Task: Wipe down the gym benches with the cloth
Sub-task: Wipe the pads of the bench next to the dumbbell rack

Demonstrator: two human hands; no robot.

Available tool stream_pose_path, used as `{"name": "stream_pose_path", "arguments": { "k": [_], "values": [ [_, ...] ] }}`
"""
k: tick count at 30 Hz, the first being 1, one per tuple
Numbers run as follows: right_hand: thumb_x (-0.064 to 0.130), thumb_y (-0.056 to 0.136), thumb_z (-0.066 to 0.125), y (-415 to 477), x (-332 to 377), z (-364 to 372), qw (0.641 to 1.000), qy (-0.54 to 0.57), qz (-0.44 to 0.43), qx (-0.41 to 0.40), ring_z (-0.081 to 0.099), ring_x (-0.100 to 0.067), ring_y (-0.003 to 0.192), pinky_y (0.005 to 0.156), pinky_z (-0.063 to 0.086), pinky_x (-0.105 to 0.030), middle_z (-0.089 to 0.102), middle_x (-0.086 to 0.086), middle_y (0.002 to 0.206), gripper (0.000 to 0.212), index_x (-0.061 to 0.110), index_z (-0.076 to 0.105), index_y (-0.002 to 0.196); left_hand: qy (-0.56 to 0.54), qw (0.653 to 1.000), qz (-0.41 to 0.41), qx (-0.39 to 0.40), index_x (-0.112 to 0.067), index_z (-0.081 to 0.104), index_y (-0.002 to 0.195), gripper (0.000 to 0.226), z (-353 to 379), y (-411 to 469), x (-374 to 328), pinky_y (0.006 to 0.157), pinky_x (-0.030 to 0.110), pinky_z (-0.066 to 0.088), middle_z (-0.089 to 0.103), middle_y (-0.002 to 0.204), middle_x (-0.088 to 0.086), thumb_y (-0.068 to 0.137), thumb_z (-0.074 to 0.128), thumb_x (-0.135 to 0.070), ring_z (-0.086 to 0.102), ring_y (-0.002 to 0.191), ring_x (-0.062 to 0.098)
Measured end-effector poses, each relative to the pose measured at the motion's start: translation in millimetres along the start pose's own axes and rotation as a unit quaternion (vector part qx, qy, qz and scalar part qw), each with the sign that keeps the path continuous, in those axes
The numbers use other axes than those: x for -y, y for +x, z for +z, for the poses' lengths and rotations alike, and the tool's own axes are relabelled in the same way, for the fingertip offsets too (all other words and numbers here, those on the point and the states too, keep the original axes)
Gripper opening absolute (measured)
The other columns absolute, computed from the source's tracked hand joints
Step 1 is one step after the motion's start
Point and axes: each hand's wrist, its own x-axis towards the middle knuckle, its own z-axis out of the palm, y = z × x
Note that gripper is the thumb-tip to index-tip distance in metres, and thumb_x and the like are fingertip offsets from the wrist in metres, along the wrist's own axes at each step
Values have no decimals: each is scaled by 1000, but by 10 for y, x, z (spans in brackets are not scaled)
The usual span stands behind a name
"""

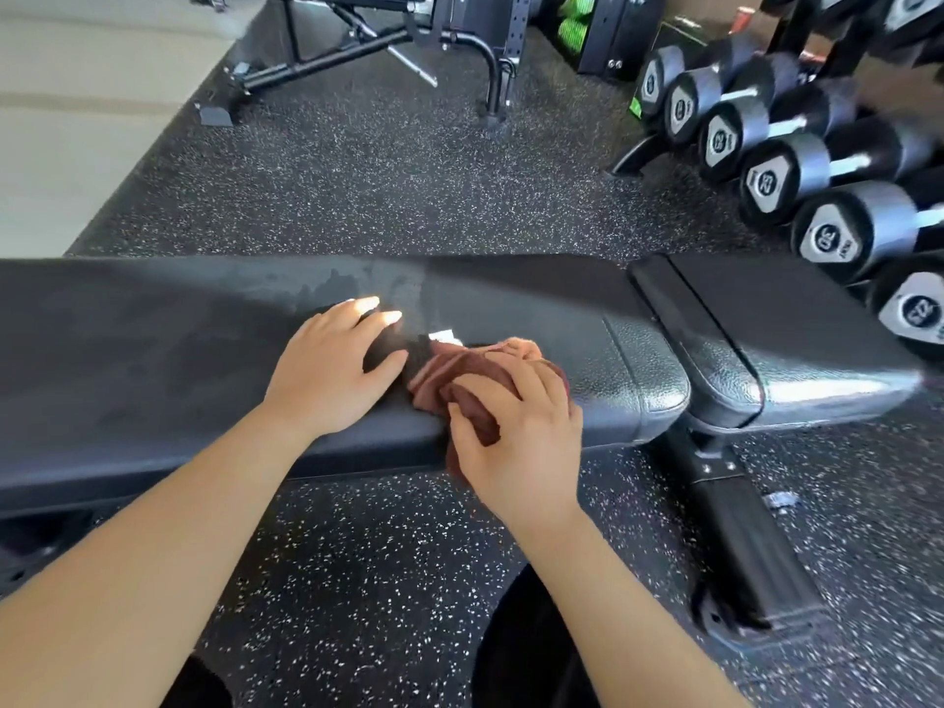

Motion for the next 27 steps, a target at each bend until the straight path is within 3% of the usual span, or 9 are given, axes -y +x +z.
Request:
{"name": "stream_pose_path", "arguments": {
  "k": [8, 11, 15, 20, 23, 27],
  "values": [
    [23, 79, 72, -64, -803, -322, 989, -24, 93, -115, 55, -33, 108, 84, 46, -48, 64, -3, 110, 15, 22, 73, 94, 0, 1000, -3, -8, -28, 48, 131, 48, -16, 53, -5, 108, 41, 25, 40, 145, -1, 87, 47, -47, 33, 134, 21],
    [17, 76, 72, -90, -702, -229, 985, -2, 68, -159, 57, -35, 105, 86, 45, -48, 65, -6, 109, 14, 19, 74, 90, 3, 1000, -5, -14, -28, 50, 129, 47, -6, 64, -10, 106, 41, 27, 42, 143, -1, 85, 48, -47, 35, 132, 21],
    [20, 74, 74, -139, -264, 6, 994, 31, -19, -107, 55, -29, 111, 91, 42, -45, 65, -2, 114, 16, 25, 74, 89, -1, 1000, -2, -18, -27, 50, 129, 46, 2, 63, -2, 106, 41, 29, 43, 143, 2, 87, 50, -44, 36, 132, 23],
    [28, 78, 70, -124, -115, 55, 996, 20, -14, -81, 53, -24, 114, 88, 43, -43, 63, 4, 118, 15, 29, 72, 93, -46, 999, 17, 18, -31, 47, 132, 43, -49, -15, 113, 109, 39, 28, 38, 147, -3, 91, 47, -41, 32, 135, 19],
    [27, 79, 70, -137, -164, 31, 996, 19, -6, -87, 53, -25, 115, 89, 43, -44, 63, 3, 119, 15, 28, 73, 94, 0, 998, 37, 45, -35, 44, 134, 45, -169, -146, 387, 108, 40, 30, 36, 148, -6, 90, 41, -46, 31, 136, 17],
    [27, 78, 70, -10, 70, 123, 998, 25, 11, -53, 54, -25, 112, 84, 44, -45, 63, 7, 115, 14, 32, 71, 92, -15, 1000, -2, 1, -38, 46, 132, 41, -208, -314, 566, 106, 35, 30, 37, 147, -10, 92, 42, -42, 32, 135, 13]
  ]
}}
